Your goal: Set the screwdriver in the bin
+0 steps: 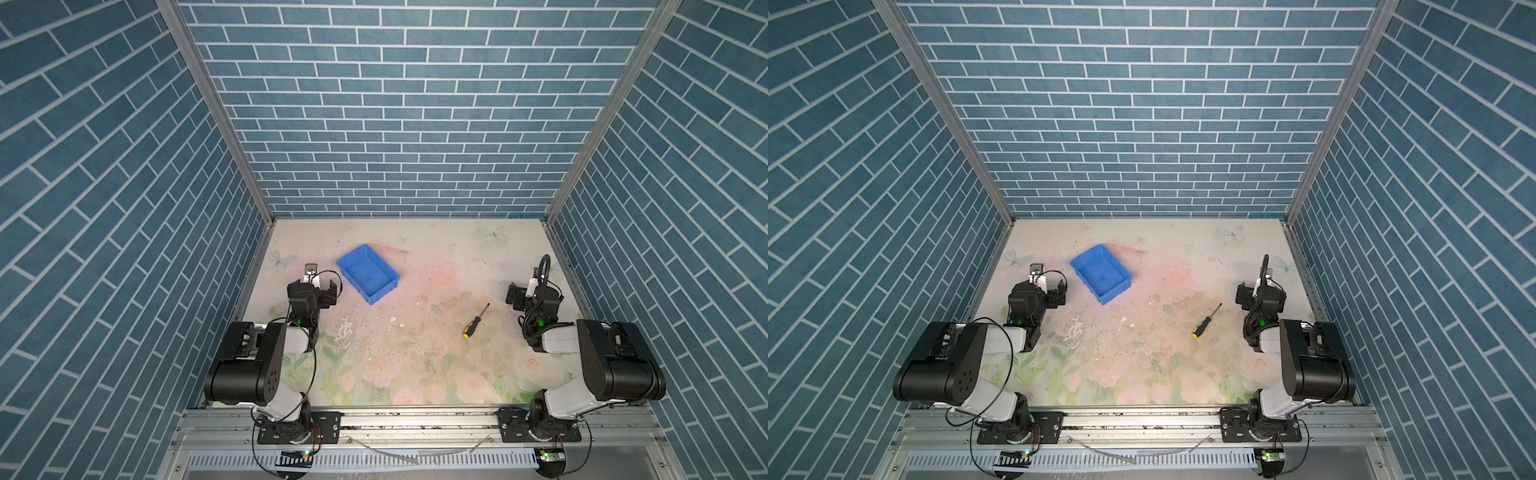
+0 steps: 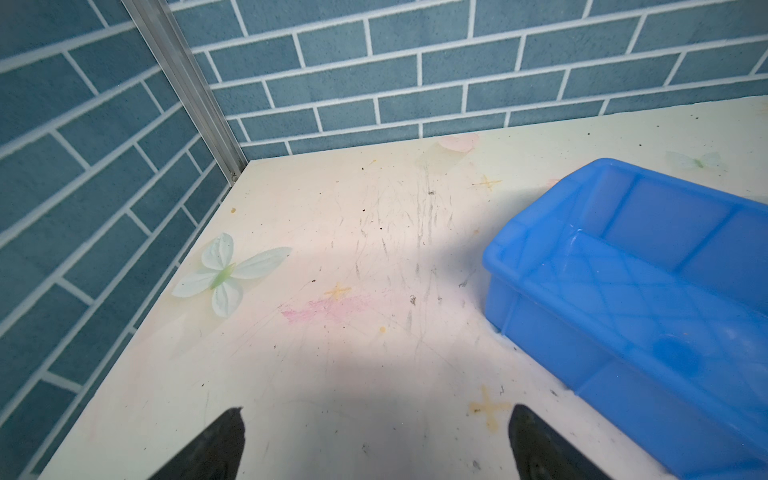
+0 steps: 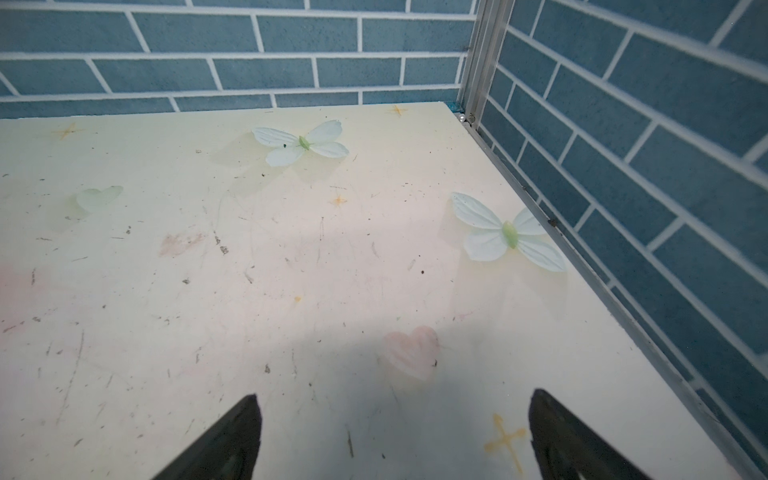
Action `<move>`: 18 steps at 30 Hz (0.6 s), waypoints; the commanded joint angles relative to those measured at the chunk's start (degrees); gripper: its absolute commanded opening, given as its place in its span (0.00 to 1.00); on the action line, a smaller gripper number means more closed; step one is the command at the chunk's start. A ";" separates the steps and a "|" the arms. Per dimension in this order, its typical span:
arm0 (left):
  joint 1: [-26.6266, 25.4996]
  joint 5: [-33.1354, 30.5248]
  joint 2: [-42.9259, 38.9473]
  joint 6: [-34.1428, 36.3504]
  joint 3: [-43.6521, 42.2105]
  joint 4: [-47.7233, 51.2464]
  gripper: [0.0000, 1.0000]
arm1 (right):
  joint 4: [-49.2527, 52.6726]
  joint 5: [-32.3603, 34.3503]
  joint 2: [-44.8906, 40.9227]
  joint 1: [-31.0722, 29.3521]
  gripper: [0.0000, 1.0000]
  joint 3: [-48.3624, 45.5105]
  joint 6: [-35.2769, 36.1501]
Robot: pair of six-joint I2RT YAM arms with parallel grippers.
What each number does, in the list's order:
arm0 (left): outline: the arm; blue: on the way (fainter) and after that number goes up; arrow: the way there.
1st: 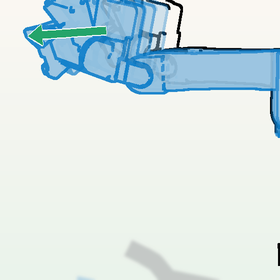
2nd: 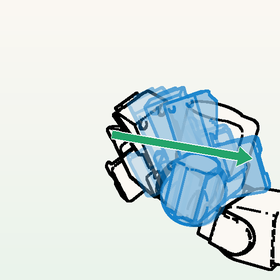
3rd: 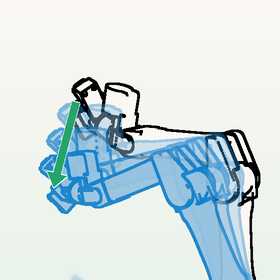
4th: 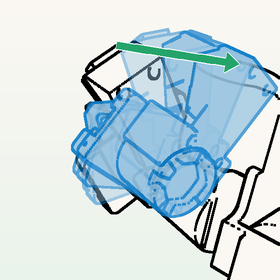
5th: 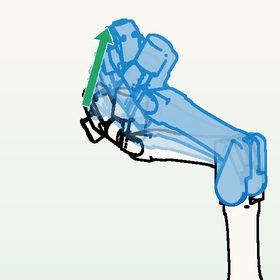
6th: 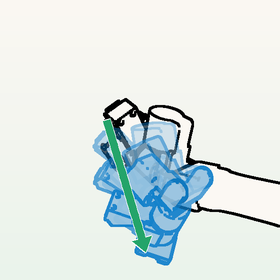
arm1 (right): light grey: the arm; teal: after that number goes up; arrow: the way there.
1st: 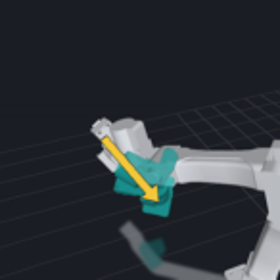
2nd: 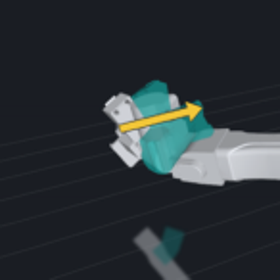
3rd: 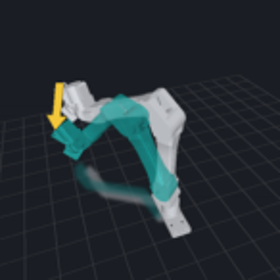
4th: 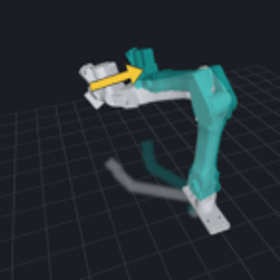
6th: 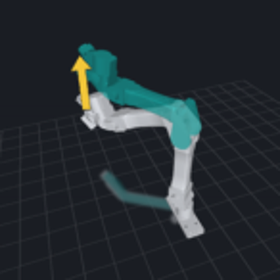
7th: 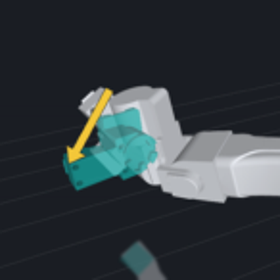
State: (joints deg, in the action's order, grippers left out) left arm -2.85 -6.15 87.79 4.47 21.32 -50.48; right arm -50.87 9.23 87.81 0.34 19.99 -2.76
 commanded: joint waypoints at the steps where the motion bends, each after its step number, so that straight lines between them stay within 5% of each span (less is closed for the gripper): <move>1: 0.39 -0.17 -2.33 -0.43 -0.10 0.31 1.00 | 1.88 1.08 -1.41 0.18 0.99 2.13 -0.88; 10: 0.30 3.53 -13.96 1.02 0.38 10.49 1.00 | 18.21 -0.96 -13.38 0.18 0.99 6.15 -0.64; 18: -2.07 12.61 -21.92 3.45 5.39 23.60 1.00 | 45.83 0.67 -19.30 -2.53 0.99 17.43 -5.38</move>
State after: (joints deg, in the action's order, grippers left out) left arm -3.79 1.56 67.53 6.57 24.38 -33.52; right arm -18.52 8.95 69.38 -0.58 33.41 -4.80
